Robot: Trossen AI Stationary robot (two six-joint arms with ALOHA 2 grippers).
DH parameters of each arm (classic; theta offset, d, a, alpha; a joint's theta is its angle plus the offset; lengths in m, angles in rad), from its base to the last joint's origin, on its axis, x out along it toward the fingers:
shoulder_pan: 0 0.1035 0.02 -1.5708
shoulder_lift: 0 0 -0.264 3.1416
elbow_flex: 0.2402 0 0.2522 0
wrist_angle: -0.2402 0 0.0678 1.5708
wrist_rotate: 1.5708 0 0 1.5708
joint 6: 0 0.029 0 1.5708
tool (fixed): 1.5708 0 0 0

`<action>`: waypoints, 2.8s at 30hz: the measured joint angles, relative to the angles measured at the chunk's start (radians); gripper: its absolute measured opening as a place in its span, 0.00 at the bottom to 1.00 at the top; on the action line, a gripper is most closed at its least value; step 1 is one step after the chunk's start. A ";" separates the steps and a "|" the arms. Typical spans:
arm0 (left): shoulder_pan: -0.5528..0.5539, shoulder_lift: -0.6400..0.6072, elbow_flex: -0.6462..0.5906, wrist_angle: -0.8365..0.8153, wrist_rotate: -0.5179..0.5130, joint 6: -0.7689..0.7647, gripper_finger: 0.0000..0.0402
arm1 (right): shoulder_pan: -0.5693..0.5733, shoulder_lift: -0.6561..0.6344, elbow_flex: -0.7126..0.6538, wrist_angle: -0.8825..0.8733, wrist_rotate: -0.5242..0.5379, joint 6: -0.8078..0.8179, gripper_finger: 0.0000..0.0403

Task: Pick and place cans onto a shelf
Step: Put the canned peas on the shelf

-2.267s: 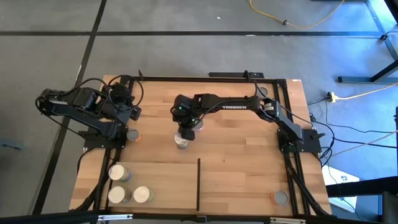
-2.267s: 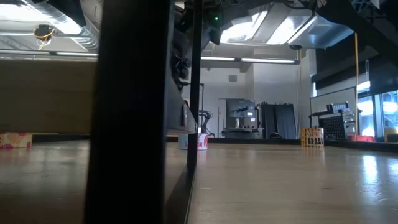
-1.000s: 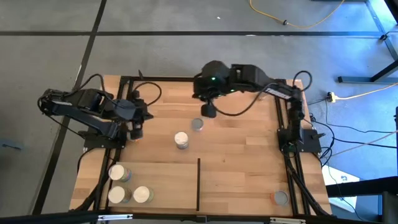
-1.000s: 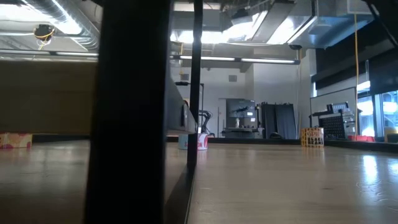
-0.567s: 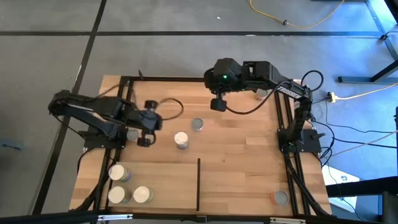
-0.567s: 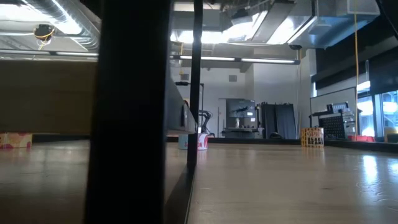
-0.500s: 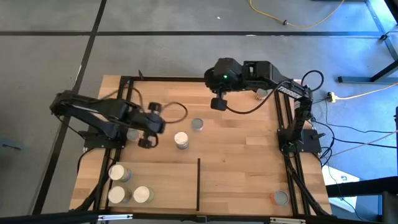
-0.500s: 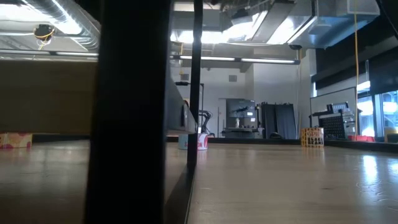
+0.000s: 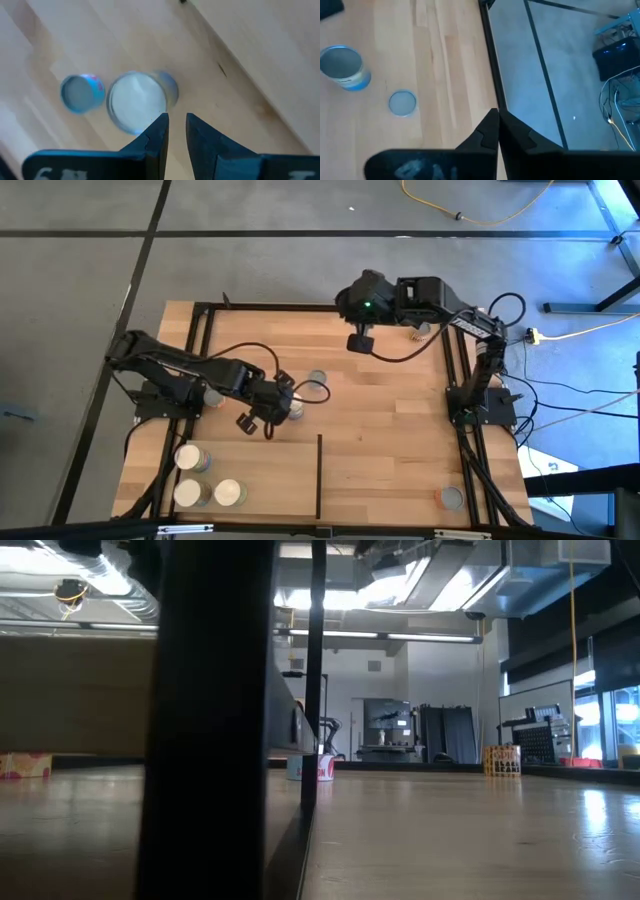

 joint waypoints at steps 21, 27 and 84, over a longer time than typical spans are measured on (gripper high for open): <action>0.012 0.004 0.000 0.048 0.056 -0.013 0.14 | 0.000 -0.141 0.000 -0.081 -0.103 -0.055 0.02; 0.012 0.004 0.000 0.062 0.055 -0.106 0.14 | 0.000 -0.143 0.000 -0.103 -0.104 -0.055 0.03; 0.053 0.166 -0.008 0.071 -0.001 -0.423 0.14 | 0.000 -0.142 0.000 -0.106 -0.104 -0.055 0.04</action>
